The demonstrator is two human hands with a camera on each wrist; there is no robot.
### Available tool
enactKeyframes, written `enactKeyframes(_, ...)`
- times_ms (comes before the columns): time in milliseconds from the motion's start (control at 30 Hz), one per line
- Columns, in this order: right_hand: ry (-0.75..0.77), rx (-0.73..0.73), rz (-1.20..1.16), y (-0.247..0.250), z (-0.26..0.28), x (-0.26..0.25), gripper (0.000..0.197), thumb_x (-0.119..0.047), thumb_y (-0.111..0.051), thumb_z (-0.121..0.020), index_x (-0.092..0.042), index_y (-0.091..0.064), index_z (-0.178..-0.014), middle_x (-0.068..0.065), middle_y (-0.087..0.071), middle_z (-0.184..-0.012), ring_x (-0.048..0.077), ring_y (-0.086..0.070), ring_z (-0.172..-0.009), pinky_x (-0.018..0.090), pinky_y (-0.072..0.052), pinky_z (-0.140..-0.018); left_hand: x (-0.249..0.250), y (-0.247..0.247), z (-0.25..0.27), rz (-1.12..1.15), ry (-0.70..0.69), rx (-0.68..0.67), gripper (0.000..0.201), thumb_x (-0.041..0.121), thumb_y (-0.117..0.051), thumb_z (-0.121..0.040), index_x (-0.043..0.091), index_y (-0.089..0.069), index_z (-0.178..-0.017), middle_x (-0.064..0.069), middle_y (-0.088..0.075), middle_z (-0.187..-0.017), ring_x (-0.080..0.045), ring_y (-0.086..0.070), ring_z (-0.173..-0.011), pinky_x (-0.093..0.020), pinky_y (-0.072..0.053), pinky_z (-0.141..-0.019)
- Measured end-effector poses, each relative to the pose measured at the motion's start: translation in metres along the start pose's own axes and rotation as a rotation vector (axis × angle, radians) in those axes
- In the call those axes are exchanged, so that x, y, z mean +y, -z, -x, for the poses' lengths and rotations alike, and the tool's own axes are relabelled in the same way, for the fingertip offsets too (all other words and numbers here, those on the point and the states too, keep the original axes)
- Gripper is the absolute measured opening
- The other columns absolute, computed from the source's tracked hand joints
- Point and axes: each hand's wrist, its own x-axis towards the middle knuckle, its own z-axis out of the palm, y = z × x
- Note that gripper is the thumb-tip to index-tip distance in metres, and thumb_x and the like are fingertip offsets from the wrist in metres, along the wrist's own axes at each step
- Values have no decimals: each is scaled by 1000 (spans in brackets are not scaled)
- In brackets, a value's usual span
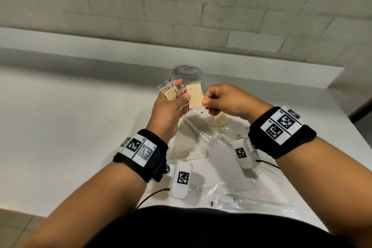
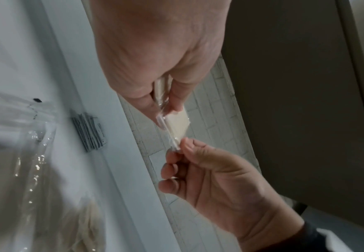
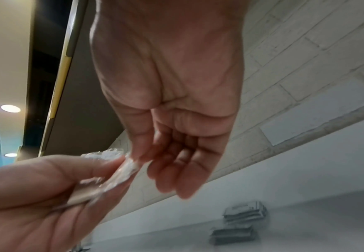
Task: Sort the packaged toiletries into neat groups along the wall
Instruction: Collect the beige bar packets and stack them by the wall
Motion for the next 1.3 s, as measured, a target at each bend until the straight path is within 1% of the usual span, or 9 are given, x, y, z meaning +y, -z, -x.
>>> enactKeyframes(167,5,20,-82,17,-7,-9,17,-24,-63,-90,-9,-65,-99,-2,-63,-78,13,-56,-67,26,-43,-60,-5,2,-2,-167,14,-102,42,-9,-56,-88,18,-55,-120,-8,-64,-99,-20,-63,-85,-30,-55,-68)
enactKeyframes(333,-10,-58,-38,26,-16,-10,17,0,-71,-79,-11,-62,-70,0,-63,-62,10,-52,-53,22,-42,-51,-10,1,-3,-183,47,-151,40,-10,-58,-86,17,-57,-116,-2,-67,-89,-13,-65,-76,-28,-52,-67)
enactKeyframes(467,-7,19,-56,39,-18,-1,22,4,-69,-79,-12,-61,-68,-5,-63,-55,7,-56,-50,22,-46,-51,-9,5,-9,-141,69,-92,37,-3,-62,-87,14,-55,-119,-7,-66,-98,-20,-67,-84,-34,-55,-78)
enactKeyframes(567,-65,228,440,49,-26,12,23,-5,-72,-80,-19,-59,-67,-8,-62,-64,9,-57,-60,26,-46,-65,-11,10,-14,-47,173,4,26,10,-59,-92,13,-47,-115,-10,-61,-102,-27,-67,-87,-36,-57,-80)
enactKeyframes(667,-122,180,547,57,-28,25,14,-7,-71,-80,-17,-63,-75,-7,-63,-69,7,-57,-61,24,-46,-63,-13,17,-17,72,345,4,6,14,-42,-95,12,-45,-100,-17,-61,-113,-36,-64,-96,-39,-56,-80)
enactKeyframes(800,-158,92,454,57,-40,38,10,-5,-68,-84,-15,-68,-86,-4,-64,-72,10,-56,-62,24,-47,-64,-21,23,-18,88,441,-33,19,15,-32,-95,8,-48,-104,-16,-64,-121,-32,-65,-98,-40,-58,-70)
enactKeyframes(967,-180,-33,519,45,-68,48,13,-8,-66,-87,-9,-72,-98,3,-73,-95,18,-64,-81,31,-52,-76,-28,28,-24,-125,354,65,15,5,-53,-91,11,-60,-102,-8,-68,-87,-25,-63,-76,-34,-46,-66)
enactKeyframes(1167,-156,-29,708,29,-86,65,21,-15,-66,-87,-13,-69,-108,3,-68,-112,18,-60,-97,25,-42,-82,-27,37,-29,-136,297,116,15,6,-52,-95,11,-66,-98,-2,-73,-72,-17,-69,-65,-42,-56,-76)
enactKeyframes(1300,-43,126,297,26,-71,51,15,-13,-64,-89,-12,-69,-103,4,-70,-100,16,-61,-82,24,-48,-74,-25,32,-31,-85,273,111,20,-3,-49,-94,8,-64,-101,-6,-69,-80,-14,-66,-65,-26,-58,-62)
